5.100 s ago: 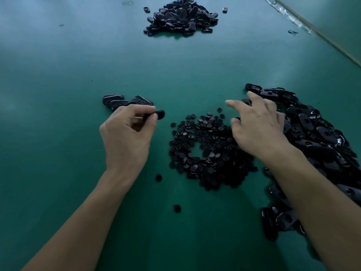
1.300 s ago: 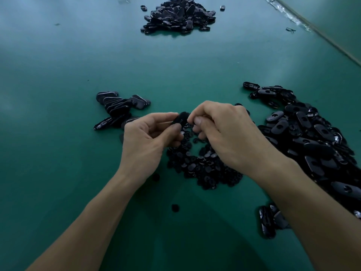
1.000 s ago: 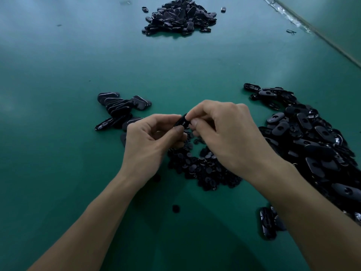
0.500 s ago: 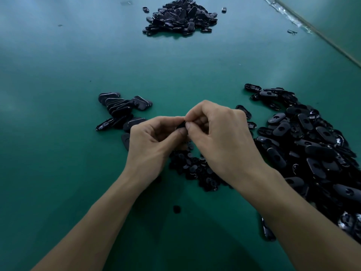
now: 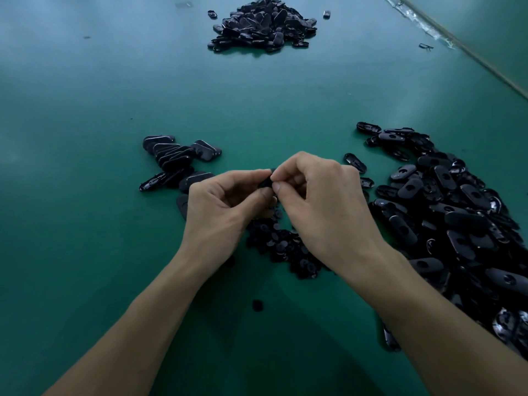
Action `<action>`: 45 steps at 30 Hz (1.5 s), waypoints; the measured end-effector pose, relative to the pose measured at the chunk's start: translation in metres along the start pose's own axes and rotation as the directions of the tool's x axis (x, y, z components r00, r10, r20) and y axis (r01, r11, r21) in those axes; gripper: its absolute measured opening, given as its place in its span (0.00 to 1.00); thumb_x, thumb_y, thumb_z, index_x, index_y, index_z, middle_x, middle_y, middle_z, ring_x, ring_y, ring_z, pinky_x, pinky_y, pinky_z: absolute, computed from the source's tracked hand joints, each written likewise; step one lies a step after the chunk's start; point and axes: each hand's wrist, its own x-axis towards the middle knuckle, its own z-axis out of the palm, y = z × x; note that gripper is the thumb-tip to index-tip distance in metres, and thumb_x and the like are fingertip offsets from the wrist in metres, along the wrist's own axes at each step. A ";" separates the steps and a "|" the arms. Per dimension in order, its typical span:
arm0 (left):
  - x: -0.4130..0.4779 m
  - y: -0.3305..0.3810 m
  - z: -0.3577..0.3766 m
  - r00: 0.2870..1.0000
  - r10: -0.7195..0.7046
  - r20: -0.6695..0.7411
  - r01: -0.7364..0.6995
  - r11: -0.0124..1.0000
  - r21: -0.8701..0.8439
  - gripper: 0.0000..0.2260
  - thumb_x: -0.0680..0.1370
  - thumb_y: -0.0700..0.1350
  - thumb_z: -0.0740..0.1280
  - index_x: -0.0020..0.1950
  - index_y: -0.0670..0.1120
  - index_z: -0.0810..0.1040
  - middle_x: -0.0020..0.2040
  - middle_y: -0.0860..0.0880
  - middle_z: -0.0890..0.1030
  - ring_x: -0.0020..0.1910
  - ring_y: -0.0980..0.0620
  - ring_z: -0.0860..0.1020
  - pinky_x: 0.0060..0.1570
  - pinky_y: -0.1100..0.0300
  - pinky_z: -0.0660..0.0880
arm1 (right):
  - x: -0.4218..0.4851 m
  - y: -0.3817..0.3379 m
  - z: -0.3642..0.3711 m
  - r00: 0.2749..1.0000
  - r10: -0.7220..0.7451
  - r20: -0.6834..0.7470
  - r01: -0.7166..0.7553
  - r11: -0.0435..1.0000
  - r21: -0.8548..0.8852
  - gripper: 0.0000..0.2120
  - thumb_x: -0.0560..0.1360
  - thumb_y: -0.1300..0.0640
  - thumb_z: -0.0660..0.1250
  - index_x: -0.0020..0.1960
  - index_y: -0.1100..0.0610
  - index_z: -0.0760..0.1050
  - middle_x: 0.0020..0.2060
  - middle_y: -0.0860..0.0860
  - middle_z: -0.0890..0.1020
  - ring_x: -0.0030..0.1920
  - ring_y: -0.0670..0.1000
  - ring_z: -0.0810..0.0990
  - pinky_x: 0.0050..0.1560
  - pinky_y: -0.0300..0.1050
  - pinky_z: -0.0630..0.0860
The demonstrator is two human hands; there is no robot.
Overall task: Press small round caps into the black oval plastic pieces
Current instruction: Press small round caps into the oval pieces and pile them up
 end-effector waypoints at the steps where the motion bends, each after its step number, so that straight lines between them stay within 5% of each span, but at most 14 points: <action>1: 0.000 0.000 0.000 1.000 0.000 0.000 0.000 1.000 -0.003 0.11 0.70 0.40 0.73 0.52 0.43 0.84 0.46 0.47 0.87 0.42 0.53 0.85 0.45 0.60 0.81 | -0.001 0.001 0.002 1.000 0.009 -0.006 -0.009 1.000 0.004 0.05 0.77 0.60 0.69 0.47 0.52 0.81 0.38 0.45 0.82 0.40 0.43 0.80 0.43 0.35 0.76; 8: 0.001 -0.002 -0.002 1.000 0.011 -0.010 -0.011 1.000 0.011 0.10 0.76 0.29 0.69 0.51 0.43 0.83 0.45 0.46 0.87 0.42 0.51 0.84 0.43 0.60 0.81 | -0.006 0.005 0.009 0.998 -0.023 -0.053 0.026 0.998 0.056 0.05 0.77 0.61 0.71 0.49 0.53 0.84 0.41 0.48 0.84 0.42 0.46 0.81 0.48 0.41 0.78; 12: 0.002 -0.002 -0.003 1.000 -0.012 -0.003 0.012 1.000 -0.024 0.08 0.77 0.32 0.69 0.50 0.43 0.83 0.42 0.48 0.86 0.40 0.53 0.83 0.40 0.62 0.80 | -0.007 0.005 0.009 0.992 -0.086 -0.091 0.089 0.996 0.022 0.06 0.75 0.61 0.72 0.50 0.54 0.86 0.41 0.49 0.82 0.41 0.45 0.79 0.47 0.30 0.73; 17: 0.003 0.000 -0.005 0.998 -0.060 0.007 0.060 0.995 -0.085 0.06 0.75 0.37 0.70 0.49 0.46 0.84 0.41 0.47 0.85 0.38 0.51 0.82 0.40 0.61 0.81 | -0.010 0.006 0.009 0.990 -0.106 -0.088 0.112 0.991 0.071 0.06 0.75 0.61 0.73 0.50 0.55 0.87 0.42 0.50 0.83 0.41 0.45 0.80 0.45 0.31 0.74; 26: 0.002 0.000 -0.004 0.998 -0.047 0.028 0.050 0.995 -0.088 0.10 0.73 0.37 0.71 0.48 0.50 0.85 0.37 0.48 0.84 0.35 0.56 0.80 0.38 0.65 0.77 | -0.001 0.013 -0.010 0.999 -0.026 0.019 0.023 0.991 0.129 0.08 0.74 0.57 0.74 0.51 0.46 0.83 0.43 0.44 0.82 0.42 0.41 0.80 0.44 0.28 0.72; 31: 0.002 0.001 -0.004 0.998 -0.032 0.044 0.036 0.996 -0.086 0.10 0.73 0.36 0.71 0.47 0.50 0.86 0.36 0.48 0.84 0.33 0.56 0.80 0.37 0.66 0.77 | 0.010 0.016 -0.018 0.979 0.045 0.198 -0.096 0.962 0.255 0.06 0.74 0.60 0.75 0.48 0.51 0.84 0.39 0.46 0.86 0.42 0.42 0.85 0.51 0.43 0.82; 35: 0.002 0.001 -0.003 0.998 -0.042 0.036 0.045 0.996 -0.079 0.08 0.72 0.37 0.72 0.44 0.49 0.86 0.37 0.50 0.85 0.34 0.56 0.81 0.38 0.66 0.78 | 0.014 0.018 -0.022 0.956 0.038 0.291 -0.121 0.954 0.274 0.06 0.72 0.60 0.76 0.44 0.50 0.84 0.37 0.45 0.87 0.39 0.42 0.85 0.48 0.44 0.83; 41: 0.002 0.000 -0.004 0.997 -0.052 0.050 0.056 0.995 -0.084 0.06 0.71 0.38 0.75 0.45 0.48 0.87 0.39 0.48 0.86 0.36 0.55 0.83 0.40 0.66 0.79 | 0.016 0.021 -0.021 0.958 0.063 0.281 -0.150 0.942 0.301 0.04 0.71 0.59 0.75 0.44 0.51 0.84 0.37 0.47 0.87 0.40 0.46 0.86 0.50 0.51 0.83; 45: 0.001 0.000 -0.003 0.997 -0.046 0.060 0.050 0.996 -0.073 0.07 0.70 0.40 0.74 0.46 0.48 0.86 0.39 0.48 0.86 0.36 0.54 0.83 0.41 0.66 0.79 | 0.016 0.020 -0.020 0.965 0.069 0.252 -0.135 0.959 0.251 0.04 0.71 0.60 0.76 0.42 0.52 0.84 0.35 0.44 0.86 0.37 0.41 0.84 0.45 0.42 0.82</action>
